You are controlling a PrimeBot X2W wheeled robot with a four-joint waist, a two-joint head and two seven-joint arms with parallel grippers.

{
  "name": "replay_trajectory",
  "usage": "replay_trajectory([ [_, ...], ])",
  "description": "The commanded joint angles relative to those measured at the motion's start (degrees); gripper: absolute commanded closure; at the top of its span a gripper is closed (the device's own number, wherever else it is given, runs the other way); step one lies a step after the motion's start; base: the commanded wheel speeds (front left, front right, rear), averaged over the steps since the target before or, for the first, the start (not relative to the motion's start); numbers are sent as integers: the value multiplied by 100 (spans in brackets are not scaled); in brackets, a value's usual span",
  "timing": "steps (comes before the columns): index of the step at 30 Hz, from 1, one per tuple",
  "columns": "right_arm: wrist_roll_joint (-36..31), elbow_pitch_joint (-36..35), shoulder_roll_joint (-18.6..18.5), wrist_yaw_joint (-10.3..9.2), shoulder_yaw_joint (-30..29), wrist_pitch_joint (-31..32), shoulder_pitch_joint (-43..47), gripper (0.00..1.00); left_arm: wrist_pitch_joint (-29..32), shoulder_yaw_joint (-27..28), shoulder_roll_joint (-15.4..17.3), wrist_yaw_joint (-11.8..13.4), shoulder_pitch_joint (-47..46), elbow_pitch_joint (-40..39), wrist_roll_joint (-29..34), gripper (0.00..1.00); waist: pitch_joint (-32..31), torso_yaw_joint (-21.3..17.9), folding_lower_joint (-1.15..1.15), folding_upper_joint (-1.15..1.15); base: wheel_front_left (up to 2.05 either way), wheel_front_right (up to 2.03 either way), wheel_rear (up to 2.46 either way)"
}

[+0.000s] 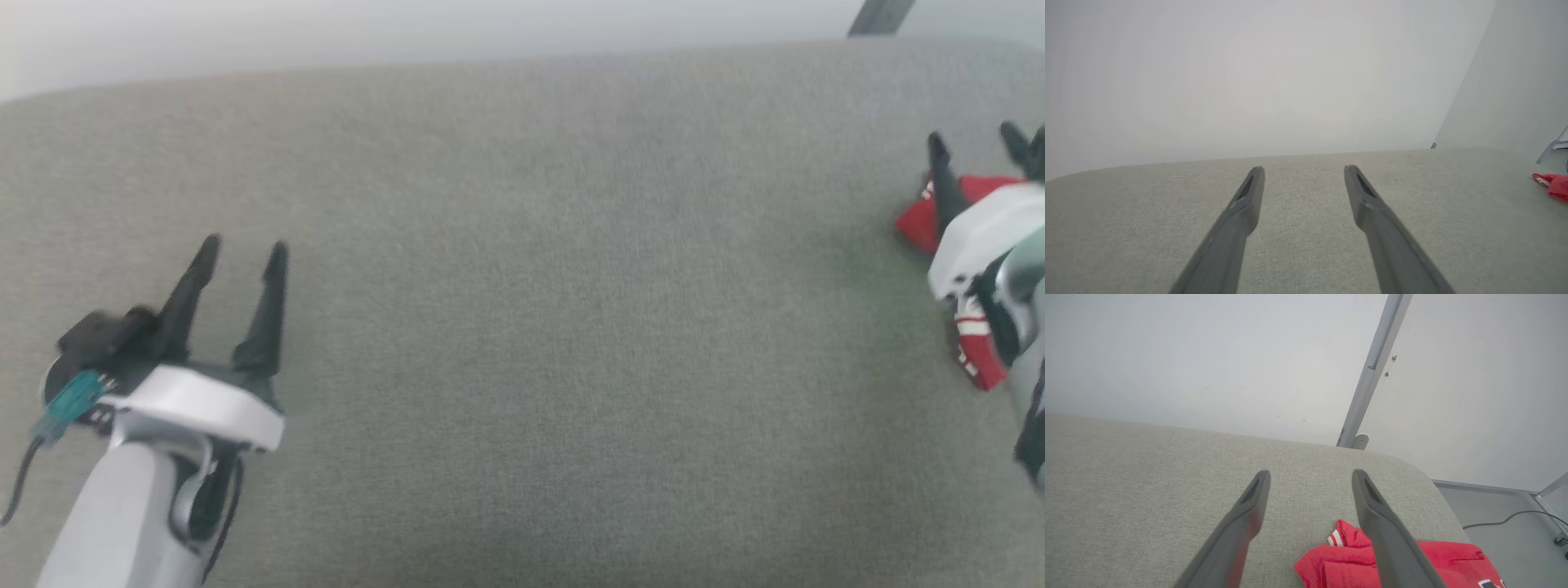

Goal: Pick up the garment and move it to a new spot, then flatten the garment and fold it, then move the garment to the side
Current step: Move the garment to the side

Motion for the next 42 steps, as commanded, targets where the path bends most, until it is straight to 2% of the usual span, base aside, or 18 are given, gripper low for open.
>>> replay_trajectory([
  [1,58,-82,61,-4,7,-95,157,0,-23,120,-3,-4,123,3,84,0,-210,102,0,0,0,0,0],
  [5,101,-369,171,-4,60,-243,624,0,-23,329,-4,-4,509,-79,130,0,-429,144,0,0,0,0,0],
  [14,33,-1275,428,-3,-256,-365,1737,0,-23,808,-19,-4,1197,-315,345,0,-739,195,0,0,0,0,0],
  [28,-248,-3245,1183,-3,-916,-371,3528,0,-23,1285,-146,-4,1924,-436,279,0,-1015,255,0,0,0,0,0],
  [42,-237,-3958,1523,-3,-1035,-371,4332,0,-23,1395,-145,-4,2139,-408,209,0,-1077,269,0,0,0,0,0],
])
